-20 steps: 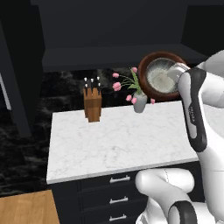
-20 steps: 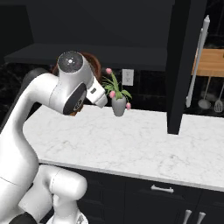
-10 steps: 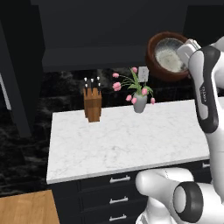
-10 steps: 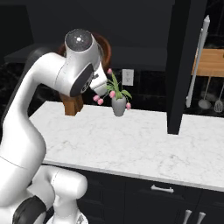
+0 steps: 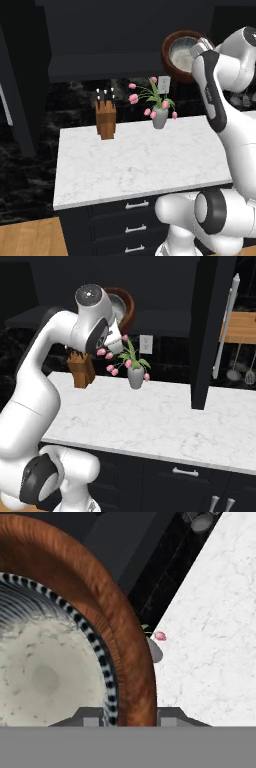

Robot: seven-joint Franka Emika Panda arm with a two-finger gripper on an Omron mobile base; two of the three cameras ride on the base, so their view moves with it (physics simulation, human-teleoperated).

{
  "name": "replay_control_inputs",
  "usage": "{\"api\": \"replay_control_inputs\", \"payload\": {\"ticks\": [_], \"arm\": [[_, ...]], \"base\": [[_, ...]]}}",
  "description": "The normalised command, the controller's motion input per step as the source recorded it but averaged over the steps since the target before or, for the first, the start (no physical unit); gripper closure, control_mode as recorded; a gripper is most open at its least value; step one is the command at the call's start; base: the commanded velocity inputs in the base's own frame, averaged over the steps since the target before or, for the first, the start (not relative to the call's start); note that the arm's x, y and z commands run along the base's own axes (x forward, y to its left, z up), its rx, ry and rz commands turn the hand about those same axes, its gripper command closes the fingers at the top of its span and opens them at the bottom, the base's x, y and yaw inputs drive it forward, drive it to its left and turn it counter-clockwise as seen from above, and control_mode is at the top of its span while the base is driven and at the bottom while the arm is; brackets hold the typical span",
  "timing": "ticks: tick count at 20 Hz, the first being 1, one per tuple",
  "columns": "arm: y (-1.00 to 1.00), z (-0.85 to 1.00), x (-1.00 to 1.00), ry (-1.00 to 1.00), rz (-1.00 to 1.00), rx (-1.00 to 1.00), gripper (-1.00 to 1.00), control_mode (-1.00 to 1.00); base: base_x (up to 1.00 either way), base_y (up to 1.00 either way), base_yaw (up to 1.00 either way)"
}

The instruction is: Pick up the bowls on the counter and stack them on top of one another in the open cabinet. Place the smaller bowl on top of the larger bowl.

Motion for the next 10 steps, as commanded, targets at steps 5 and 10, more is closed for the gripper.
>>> {"api": "replay_control_inputs", "payload": {"ticks": [5,10], "arm": [[0.00,0.37,0.65,0.06,-0.07,0.04,1.00,-1.00],[0.01,-0.01,0.74,0.09,-0.06,0.00,1.00,-1.00]], "base": [[0.00,0.00,0.00],[0.00,0.00,0.00]]}}
